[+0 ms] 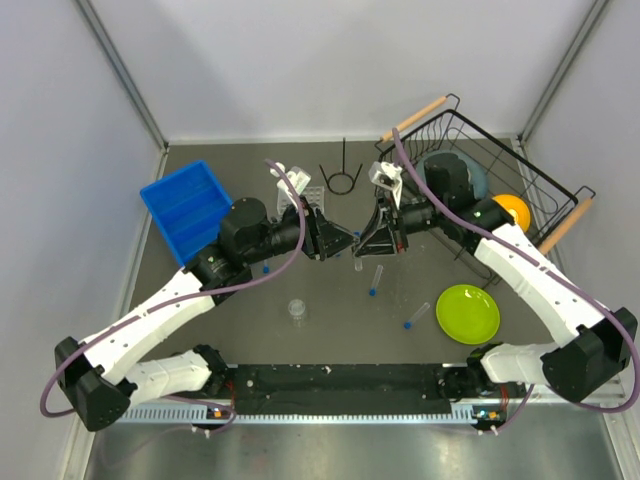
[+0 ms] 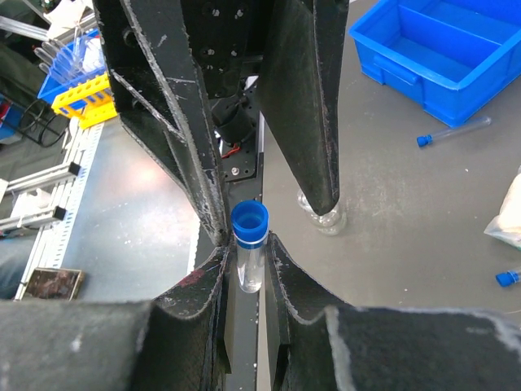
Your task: Organize the chemistry lab equipment
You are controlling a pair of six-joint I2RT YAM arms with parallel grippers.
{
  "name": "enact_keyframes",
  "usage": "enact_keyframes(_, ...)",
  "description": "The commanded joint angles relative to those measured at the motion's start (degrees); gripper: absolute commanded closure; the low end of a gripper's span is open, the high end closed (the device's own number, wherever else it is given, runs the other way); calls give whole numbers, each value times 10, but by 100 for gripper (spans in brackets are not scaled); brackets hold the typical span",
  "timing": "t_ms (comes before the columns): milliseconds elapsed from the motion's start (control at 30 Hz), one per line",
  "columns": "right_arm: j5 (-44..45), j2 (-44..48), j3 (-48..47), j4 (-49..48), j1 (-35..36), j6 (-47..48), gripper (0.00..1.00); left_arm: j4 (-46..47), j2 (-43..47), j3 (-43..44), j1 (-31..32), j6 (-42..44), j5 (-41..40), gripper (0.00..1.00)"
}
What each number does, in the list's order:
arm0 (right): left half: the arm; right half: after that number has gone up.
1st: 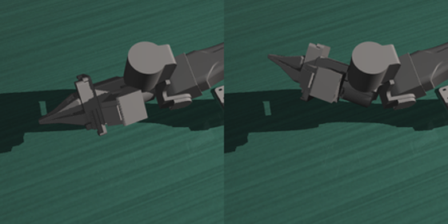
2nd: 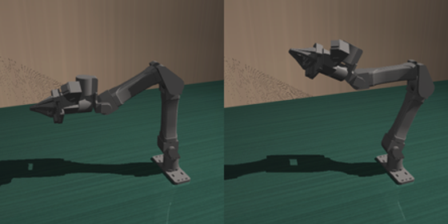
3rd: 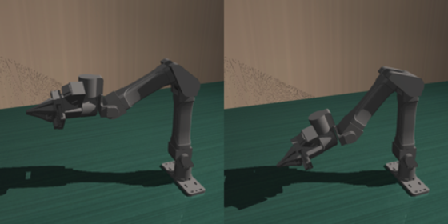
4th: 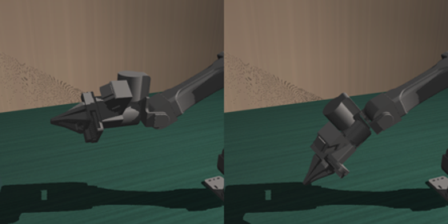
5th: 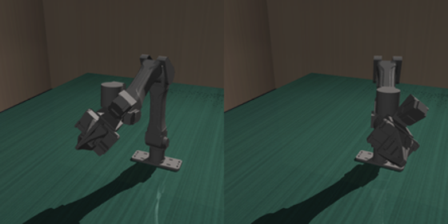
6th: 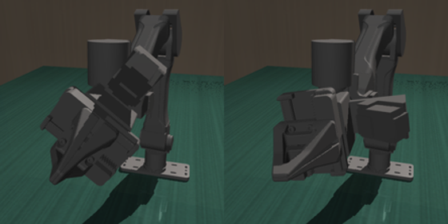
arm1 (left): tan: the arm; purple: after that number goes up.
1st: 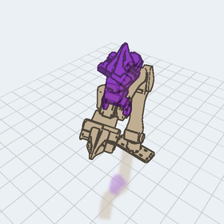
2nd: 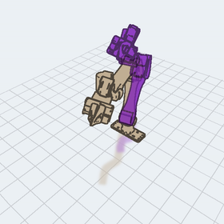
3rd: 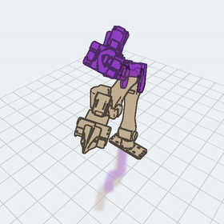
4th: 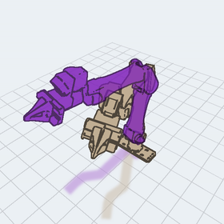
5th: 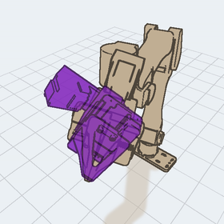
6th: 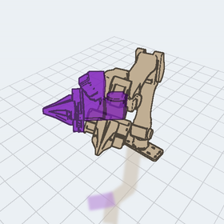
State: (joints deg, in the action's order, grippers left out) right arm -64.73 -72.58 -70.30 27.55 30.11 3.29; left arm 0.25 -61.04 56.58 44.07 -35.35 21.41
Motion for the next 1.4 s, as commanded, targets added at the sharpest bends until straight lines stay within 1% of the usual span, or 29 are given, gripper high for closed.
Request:
enact_keyframes(0,-20,7,-12,-7,10,10,89,26,4,27,5,15,-7,49)
enact_keyframes(100,-22,5,-14,-7,11,9,89,28,-4,29,8,16,-4,50)
enact_keyframes(367,-22,2,-13,-7,11,7,89,33,-13,36,15,24,-1,58)
enact_keyframes(400,-22,3,-13,-7,12,7,89,34,-14,37,15,25,3,63)
enact_keyframes(633,-22,-2,-19,-8,11,-3,89,31,-18,39,19,35,22,83)
enact_keyframes(733,-28,-4,-19,-11,11,-9,88,21,-16,42,19,47,24,89)
enact_keyframes(833,-31,-4,-19,-14,11,-15,86,5,-13,45,19,61,19,92)
enact_keyframes(933,-34,-4,-19,-19,11,-21,84,1,-10,47,19,63,16,96)
enact_keyframes(1000,-36,-4,-19,-22,12,-28,78,4,-8,45,19,57,14,100)
enact_keyframes(1033,-36,-4,-18,-23,12,-29,77,9,-8,42,19,49,14,100)
enact_keyframes(1067,-37,-4,-18,-28,11,-29,73,16,-5,39,19,42,7,100)
enact_keyframes(1133,-40,-2,-16,-30,11,-29,69,46,4,21,19,27,0,100)
enact_keyframes(1167,-39,-3,-15,-33,11,-43,66,55,7,14,19,21,-12,100)
enact_keyframes(1367,-42,2,-1,-44,12,-55,61,95,33,-17,20,-6,-47,100)
